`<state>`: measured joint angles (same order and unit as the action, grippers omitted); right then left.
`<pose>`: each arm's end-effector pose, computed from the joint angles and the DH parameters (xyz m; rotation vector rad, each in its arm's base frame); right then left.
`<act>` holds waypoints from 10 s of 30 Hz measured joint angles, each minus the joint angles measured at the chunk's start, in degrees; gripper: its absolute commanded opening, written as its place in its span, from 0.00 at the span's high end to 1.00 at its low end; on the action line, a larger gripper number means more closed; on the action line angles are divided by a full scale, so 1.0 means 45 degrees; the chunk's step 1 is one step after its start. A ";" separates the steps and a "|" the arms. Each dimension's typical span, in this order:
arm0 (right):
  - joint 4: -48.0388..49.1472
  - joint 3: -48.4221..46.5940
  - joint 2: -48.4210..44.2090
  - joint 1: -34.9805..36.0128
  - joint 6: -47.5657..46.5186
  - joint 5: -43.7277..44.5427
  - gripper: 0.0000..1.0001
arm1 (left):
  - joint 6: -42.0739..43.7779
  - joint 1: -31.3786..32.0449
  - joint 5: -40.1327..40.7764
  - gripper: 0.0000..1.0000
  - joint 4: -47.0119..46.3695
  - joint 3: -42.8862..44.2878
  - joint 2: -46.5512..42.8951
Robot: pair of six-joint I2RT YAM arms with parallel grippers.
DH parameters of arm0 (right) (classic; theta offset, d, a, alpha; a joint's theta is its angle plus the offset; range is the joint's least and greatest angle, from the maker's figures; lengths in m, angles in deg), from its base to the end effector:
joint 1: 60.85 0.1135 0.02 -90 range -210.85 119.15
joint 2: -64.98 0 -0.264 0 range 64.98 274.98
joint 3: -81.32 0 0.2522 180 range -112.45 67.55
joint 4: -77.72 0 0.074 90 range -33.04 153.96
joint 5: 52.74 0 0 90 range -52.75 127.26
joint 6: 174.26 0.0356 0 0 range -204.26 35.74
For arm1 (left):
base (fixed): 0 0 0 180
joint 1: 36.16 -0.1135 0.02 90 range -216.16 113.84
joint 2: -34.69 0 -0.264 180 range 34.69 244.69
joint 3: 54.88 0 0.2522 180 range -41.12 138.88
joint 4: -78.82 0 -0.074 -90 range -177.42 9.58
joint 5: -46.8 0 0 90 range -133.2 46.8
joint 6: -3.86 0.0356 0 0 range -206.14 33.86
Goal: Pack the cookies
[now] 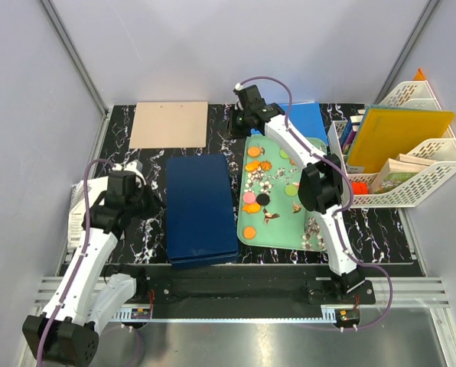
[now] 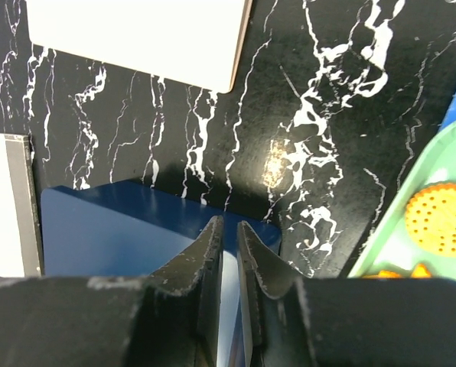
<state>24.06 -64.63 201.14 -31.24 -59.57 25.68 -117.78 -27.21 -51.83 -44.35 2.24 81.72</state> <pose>0.4637 0.2718 0.2638 -0.2086 2.4177 0.6898 0.1604 -0.0307 0.2713 -0.4077 2.4025 -0.5074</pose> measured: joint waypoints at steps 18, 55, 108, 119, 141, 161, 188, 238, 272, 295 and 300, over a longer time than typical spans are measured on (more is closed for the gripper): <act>0.0005 -0.0121 0.0000 0.0146 0.0432 -0.0015 0.70 | 0.0593 0.1326 -0.1297 0.75 -0.0763 0.3395 0.1530; 0.3045 0.8325 -0.5455 -0.1049 -0.0097 0.0787 0.28 | -0.0952 0.6785 0.3973 0.65 0.0214 0.2613 0.0219; -0.0374 -0.0627 0.1647 0.0724 -0.0539 -0.1141 0.75 | -0.5576 0.6698 0.7893 1.00 0.3895 0.0471 -0.2521; -0.0083 -0.0024 0.1637 0.0753 -0.0544 -0.1214 0.75 | -0.2764 0.6698 0.4818 1.00 0.2132 0.0325 -0.1831; -0.0597 -0.0194 -0.0019 0.0491 0.0117 0.1345 0.47 | -0.2414 0.6683 0.6217 1.00 0.1054 0.1389 -0.2424; 0.0432 1.1861 -0.7606 0.0874 0.0481 0.2628 1.00 | -0.3993 0.2215 0.6130 1.00 0.0967 0.0879 0.2419; 0.1418 1.1599 -0.6237 0.2963 0.0772 0.1190 1.00 | -0.5124 0.0733 0.2793 1.00 -0.2370 -0.2871 0.2521; -0.0753 0.9306 -0.4964 0.3424 0.0763 0.2327 1.00 | -0.4498 -0.2045 -0.0957 1.00 -0.5338 -0.4250 0.4371; -0.0447 0.9000 -0.5246 0.3628 0.0277 0.1627 1.00 | -0.3934 -0.3492 0.1690 0.01 -0.2074 -0.2637 0.3881; -0.0029 0.9160 -0.5693 0.3774 0.0272 0.1651 1.00 | -0.4687 -0.5421 0.3065 0.01 -0.0316 -0.1297 0.4342; 0.0024 0.9160 -0.6465 0.3672 0.0214 0.2040 1.00 | -0.3993 -0.5197 0.2943 0.01 -0.0175 -0.0194 0.4391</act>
<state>24.17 -23.40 172.05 -14.72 -58.61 34.86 -135.75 -50.59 -38.58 -45.13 1.36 101.48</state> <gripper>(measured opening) 0.008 0.985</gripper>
